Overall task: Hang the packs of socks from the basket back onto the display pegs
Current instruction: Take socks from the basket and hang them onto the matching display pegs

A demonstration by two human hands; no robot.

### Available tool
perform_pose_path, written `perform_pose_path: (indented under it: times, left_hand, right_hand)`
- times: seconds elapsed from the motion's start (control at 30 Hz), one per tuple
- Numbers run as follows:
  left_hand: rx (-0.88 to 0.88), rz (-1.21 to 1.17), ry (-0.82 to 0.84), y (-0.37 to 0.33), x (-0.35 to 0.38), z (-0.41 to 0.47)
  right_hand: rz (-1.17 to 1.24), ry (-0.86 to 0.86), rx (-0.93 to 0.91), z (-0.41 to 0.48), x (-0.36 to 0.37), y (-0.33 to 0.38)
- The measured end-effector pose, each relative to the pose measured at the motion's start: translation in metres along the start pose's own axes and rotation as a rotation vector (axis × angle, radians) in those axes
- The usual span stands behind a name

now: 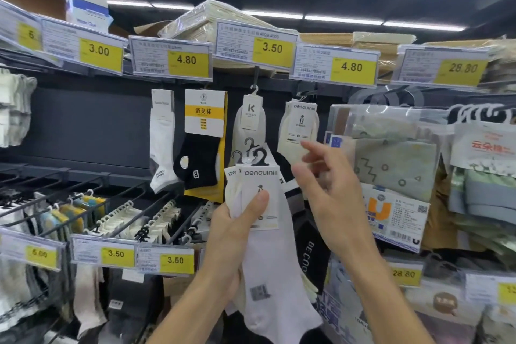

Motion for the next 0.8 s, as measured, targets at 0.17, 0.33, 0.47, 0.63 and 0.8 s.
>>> perform_pose_path:
  times: [0.17, 0.33, 0.47, 0.63, 0.8]
  left_hand:
    - [0.014, -0.007, 0.062, 0.004, 0.004, 0.002]
    - [-0.029, -0.063, 0.132, 0.008, 0.004, 0.003]
    - [0.006, 0.006, 0.076, 0.007, 0.003, 0.002]
    - [0.031, 0.007, 0.039, 0.005, 0.002, 0.003]
    - [0.044, -0.021, -0.031, 0.003, -0.002, 0.002]
  right_hand:
    - [0.001, 0.202, 0.096, -0.030, 0.009, 0.000]
    - [0.188, 0.212, 0.177, -0.025, 0.001, -0.012]
    - [0.317, 0.256, 0.222, -0.026, 0.000, -0.017]
    - [0.311, 0.301, 0.188, -0.028, 0.003, -0.012]
    - [0.370, 0.267, 0.226, -0.025, 0.000, -0.015]
Point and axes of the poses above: each hand's wrist, its own z-axis towards the middle knuckle, its own x-axis out of the palm, y = z × x, the point moved 5 cm from there along z, towards the middle knuckle, and after that the axes turned 2 degrees about y, right-handed, at the moved point
